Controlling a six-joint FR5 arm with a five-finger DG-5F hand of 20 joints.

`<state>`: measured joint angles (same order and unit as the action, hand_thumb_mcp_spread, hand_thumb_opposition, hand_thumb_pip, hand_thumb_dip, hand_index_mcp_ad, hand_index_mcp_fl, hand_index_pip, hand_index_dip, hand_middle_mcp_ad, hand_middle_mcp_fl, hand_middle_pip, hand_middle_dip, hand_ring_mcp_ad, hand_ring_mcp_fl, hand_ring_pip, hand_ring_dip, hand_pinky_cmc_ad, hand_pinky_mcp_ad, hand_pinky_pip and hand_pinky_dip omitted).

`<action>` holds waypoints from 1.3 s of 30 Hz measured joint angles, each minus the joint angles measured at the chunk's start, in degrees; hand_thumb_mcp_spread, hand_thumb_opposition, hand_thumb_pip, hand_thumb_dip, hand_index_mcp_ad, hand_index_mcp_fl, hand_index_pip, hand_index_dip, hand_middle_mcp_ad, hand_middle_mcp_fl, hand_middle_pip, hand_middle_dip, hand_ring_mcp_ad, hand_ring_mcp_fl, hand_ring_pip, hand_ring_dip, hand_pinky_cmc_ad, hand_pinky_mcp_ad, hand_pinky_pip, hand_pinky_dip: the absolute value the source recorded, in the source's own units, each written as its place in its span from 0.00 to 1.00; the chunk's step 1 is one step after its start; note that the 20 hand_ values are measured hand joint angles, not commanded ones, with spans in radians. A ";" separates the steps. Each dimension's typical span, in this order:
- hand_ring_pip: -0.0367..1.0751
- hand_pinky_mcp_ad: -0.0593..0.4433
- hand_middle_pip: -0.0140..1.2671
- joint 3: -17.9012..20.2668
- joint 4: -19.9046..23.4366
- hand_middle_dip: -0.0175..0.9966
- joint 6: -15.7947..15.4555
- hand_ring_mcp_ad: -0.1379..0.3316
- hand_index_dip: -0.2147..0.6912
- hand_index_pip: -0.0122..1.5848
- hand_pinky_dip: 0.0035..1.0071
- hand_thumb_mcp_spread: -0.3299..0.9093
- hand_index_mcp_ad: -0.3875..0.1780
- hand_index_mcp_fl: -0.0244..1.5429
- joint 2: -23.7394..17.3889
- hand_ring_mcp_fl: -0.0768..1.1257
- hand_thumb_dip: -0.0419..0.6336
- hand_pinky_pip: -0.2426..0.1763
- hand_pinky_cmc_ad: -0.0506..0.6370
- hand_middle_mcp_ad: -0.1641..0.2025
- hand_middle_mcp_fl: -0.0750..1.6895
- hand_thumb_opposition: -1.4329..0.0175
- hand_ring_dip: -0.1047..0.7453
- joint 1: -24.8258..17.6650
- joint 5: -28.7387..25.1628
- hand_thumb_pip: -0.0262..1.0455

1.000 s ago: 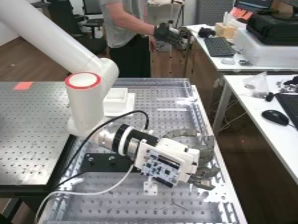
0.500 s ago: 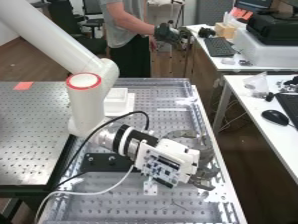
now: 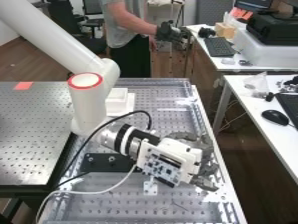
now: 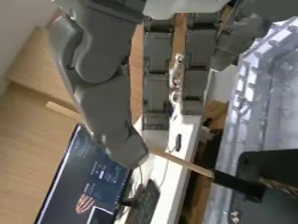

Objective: Grab the chopstick and place it in the clear container

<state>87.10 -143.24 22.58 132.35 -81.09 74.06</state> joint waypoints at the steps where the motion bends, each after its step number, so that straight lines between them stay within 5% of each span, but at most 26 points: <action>1: 0.13 0.38 0.48 -0.02 0.36 0.74 -0.31 0.51 0.39 0.61 0.13 0.88 0.24 0.56 -0.01 0.63 0.50 0.57 0.65 0.37 0.59 0.30 0.71 -0.08 -0.23 0.49; 5: 0.13 0.38 0.47 -0.49 0.50 0.74 -0.90 0.45 0.41 0.58 0.15 0.88 0.24 0.59 0.00 0.72 0.50 0.61 0.66 0.38 0.61 0.29 0.71 -0.28 -0.96 0.49; 22: 0.13 0.45 0.39 -3.05 1.37 0.74 -2.38 0.44 0.41 0.49 0.15 0.94 0.24 0.67 0.21 0.77 0.50 0.65 0.67 0.38 0.69 0.24 0.71 -0.43 -2.19 0.43; 39: 0.12 0.45 0.38 -4.57 0.40 0.74 -7.48 0.38 0.43 0.49 0.15 0.95 0.24 0.71 -5.08 0.85 0.50 0.68 0.68 0.38 0.69 0.24 0.71 0.73 -2.67 0.44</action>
<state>82.53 -142.84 15.10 127.27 -80.36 71.40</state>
